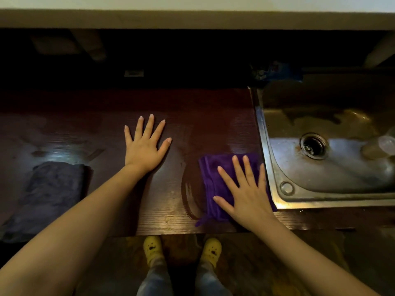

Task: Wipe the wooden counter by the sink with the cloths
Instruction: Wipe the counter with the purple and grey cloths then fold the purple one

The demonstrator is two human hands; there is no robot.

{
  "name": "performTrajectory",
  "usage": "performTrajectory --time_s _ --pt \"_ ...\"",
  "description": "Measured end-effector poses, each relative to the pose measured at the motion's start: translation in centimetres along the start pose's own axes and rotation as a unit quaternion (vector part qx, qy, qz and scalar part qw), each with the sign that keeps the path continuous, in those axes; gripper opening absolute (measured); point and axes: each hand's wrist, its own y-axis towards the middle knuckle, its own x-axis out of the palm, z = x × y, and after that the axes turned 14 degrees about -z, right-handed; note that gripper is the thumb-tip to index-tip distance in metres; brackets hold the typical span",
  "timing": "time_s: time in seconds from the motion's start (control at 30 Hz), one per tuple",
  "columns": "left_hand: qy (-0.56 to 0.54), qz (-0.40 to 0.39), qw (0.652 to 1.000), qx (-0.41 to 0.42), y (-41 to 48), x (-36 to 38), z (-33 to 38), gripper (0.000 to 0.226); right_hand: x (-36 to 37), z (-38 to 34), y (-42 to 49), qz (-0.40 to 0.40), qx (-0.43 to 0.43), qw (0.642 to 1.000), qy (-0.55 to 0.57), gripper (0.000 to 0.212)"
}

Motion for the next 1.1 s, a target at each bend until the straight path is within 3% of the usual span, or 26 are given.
performTrajectory --time_s 0.17,0.5,0.67,0.87,1.1 --pt "0.002 0.001 1.000 0.003 0.1 0.1 0.1 0.063 -0.5 1.0 2.3 -0.011 -0.050 0.999 0.006 0.076" --pt "0.015 -0.011 1.000 -0.004 -0.1 -0.1 0.0 0.064 -4.6 3.8 15.0 0.000 0.018 0.999 0.042 0.072" --pt "-0.034 -0.042 0.998 0.014 0.2 -0.6 -0.5 0.064 -5.0 3.6 17.5 0.001 0.047 0.997 0.055 0.072" --pt "-0.066 -0.034 0.997 0.036 -0.9 -1.9 -3.8 0.060 -5.2 -0.4 18.6 -0.006 0.098 0.992 0.076 0.073" --pt "-0.062 -0.017 0.997 -0.052 -6.2 -3.8 -12.7 0.055 -5.5 -7.3 20.6 -0.011 0.075 0.994 0.077 0.073"
